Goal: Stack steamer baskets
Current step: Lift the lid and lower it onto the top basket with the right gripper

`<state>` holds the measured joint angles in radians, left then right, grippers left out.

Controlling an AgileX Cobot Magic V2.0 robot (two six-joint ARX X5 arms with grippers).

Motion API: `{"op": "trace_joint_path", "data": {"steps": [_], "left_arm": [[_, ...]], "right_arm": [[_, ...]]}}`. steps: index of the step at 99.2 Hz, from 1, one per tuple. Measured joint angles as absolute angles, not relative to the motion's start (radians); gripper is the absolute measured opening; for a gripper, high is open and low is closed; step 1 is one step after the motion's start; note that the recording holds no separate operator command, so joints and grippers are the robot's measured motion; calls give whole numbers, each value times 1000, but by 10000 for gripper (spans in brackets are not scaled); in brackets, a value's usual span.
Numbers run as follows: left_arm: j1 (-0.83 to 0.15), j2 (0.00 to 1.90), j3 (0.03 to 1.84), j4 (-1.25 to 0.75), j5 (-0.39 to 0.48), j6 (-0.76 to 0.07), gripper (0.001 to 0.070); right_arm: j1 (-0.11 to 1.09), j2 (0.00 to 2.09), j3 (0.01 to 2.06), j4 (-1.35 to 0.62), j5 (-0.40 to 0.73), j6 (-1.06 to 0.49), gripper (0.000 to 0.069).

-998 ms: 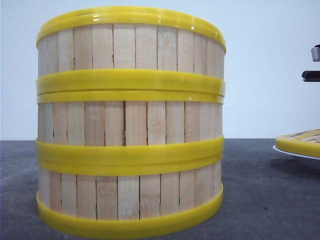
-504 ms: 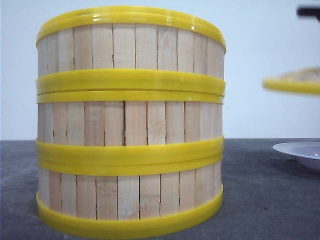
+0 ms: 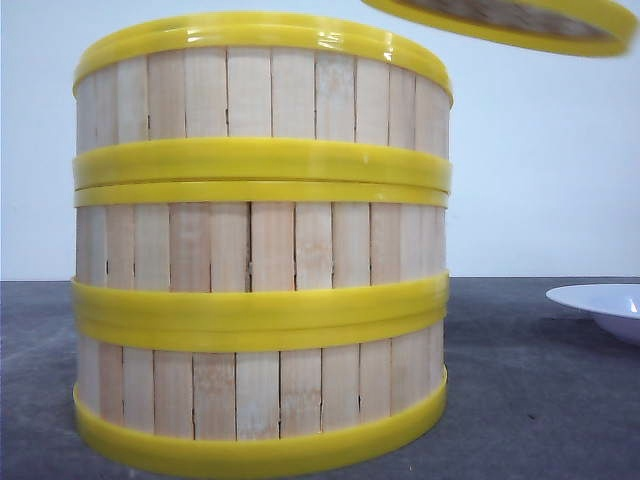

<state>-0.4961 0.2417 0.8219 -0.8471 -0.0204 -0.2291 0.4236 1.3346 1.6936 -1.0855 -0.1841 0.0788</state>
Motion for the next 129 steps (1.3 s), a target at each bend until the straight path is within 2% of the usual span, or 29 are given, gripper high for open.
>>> {"op": "trace_joint_path", "data": {"steps": [26, 49, 95, 129], "left_arm": [[-496, 242, 822, -847, -20, -229, 275], [-496, 242, 822, -847, -20, -229, 275], [-496, 242, 822, -849, -20, -229, 275], [-496, 242, 822, -850, -20, -229, 275]], "right_arm": [[658, 1370, 1701, -1121, -184, 78, 51], [776, 1437, 1703, -1120, -152, 77, 51], [887, 1621, 1913, -1239, -64, 32, 51], [904, 1664, 1921, -1274, -35, 2, 51]]}}
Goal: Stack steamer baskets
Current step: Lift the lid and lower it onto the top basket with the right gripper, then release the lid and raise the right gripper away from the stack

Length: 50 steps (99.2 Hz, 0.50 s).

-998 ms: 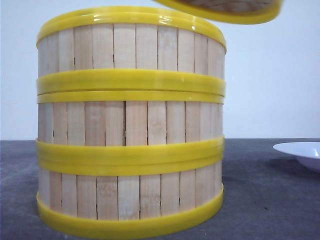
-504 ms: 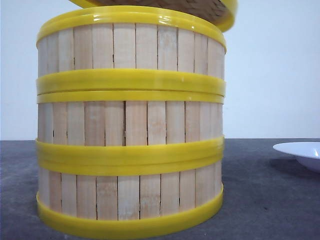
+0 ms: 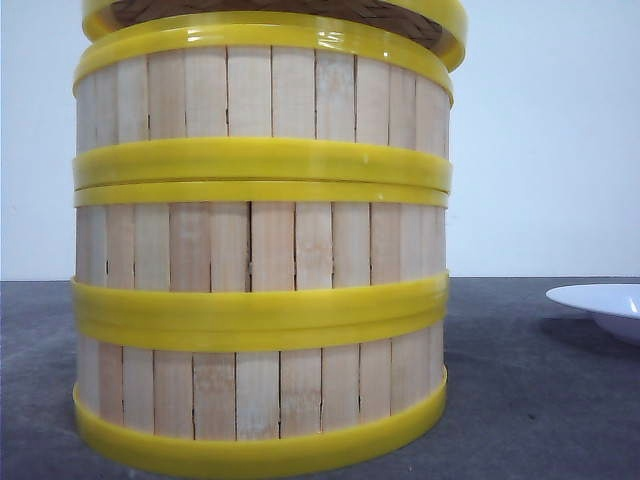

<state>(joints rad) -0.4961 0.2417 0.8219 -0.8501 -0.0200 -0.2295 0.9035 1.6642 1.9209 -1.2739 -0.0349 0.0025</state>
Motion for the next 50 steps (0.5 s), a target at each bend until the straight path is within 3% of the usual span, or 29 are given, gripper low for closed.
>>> {"op": "trace_joint_path", "data": {"steps": [50], "left_arm": [[-496, 242, 822, -849, -20, -229, 275]], "right_arm": [[916, 1705, 1922, -1264, -26, -6, 51]]}}
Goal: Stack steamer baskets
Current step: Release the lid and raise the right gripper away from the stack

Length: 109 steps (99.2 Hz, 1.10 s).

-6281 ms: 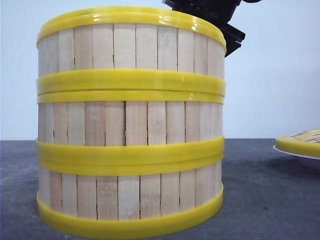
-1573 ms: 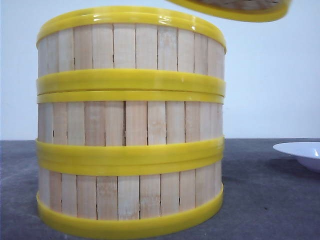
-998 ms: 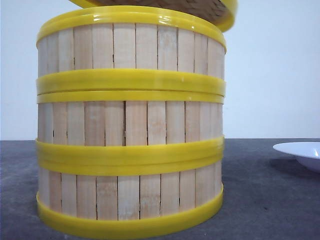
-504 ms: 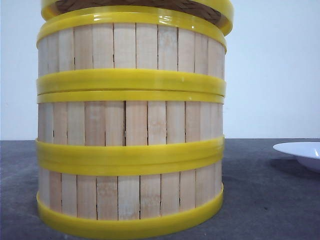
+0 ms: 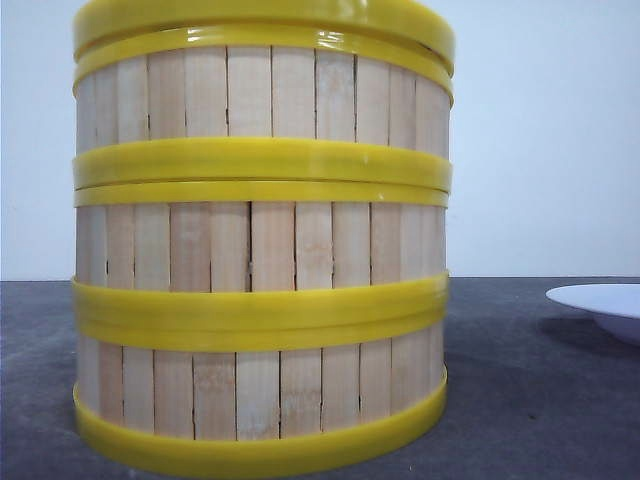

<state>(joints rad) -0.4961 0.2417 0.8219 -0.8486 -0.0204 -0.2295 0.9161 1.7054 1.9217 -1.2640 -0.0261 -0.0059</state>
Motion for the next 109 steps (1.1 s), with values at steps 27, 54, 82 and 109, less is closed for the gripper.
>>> {"op": "trace_joint_path", "data": {"steps": [27, 54, 82, 109], "left_arm": [[-496, 242, 822, -849, -20, -229, 275], [-496, 242, 822, -849, -20, -229, 275], [-496, 242, 822, -849, -20, -229, 275], [-496, 242, 822, -849, -20, -229, 275]], "right_arm": [[916, 1710, 1922, -1245, -26, -23, 51], [911, 1710, 1922, -1245, -27, -23, 51], [911, 1710, 1922, -1246, -27, -23, 51], [910, 1710, 1922, -1250, -27, -23, 51]]}}
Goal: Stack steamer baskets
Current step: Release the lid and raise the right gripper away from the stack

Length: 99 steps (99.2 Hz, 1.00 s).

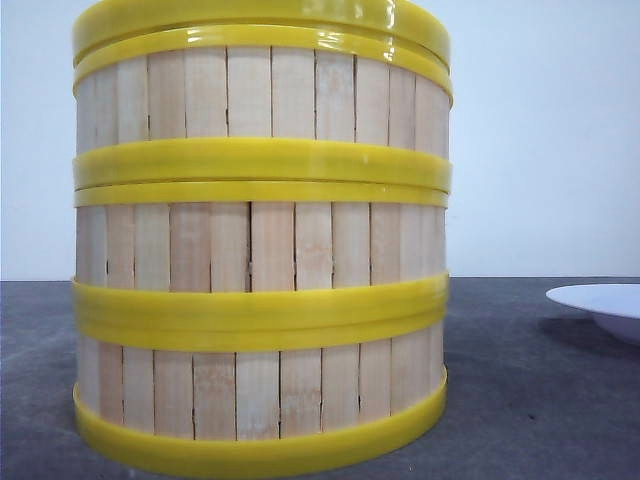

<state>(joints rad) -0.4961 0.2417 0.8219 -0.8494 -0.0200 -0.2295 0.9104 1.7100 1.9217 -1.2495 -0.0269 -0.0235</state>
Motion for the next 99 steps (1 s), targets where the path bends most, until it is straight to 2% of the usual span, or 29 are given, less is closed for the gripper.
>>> {"op": "trace_joint_path", "data": {"steps": [32, 38, 50, 58, 76, 99], "left_arm": [[-496, 242, 822, -850, -20, -229, 275], [-496, 242, 822, -851, -20, -229, 275], [-496, 242, 822, -851, -20, -229, 275], [-496, 242, 822, -851, -20, -229, 275], [-496, 242, 822, -852, -20, -229, 275], [-496, 242, 822, -856, -20, -229, 275]], "right_arm": [[910, 1710, 1922, -1248, -33, -22, 64], [910, 1710, 1922, -1245, -33, -22, 106], [910, 1710, 1922, -1237, -29, -20, 234], [910, 1710, 1922, -1229, -28, -20, 272], [910, 1710, 1932, -1213, -19, -19, 288], [910, 1651, 1996, -1211, 110, -19, 289]]}}
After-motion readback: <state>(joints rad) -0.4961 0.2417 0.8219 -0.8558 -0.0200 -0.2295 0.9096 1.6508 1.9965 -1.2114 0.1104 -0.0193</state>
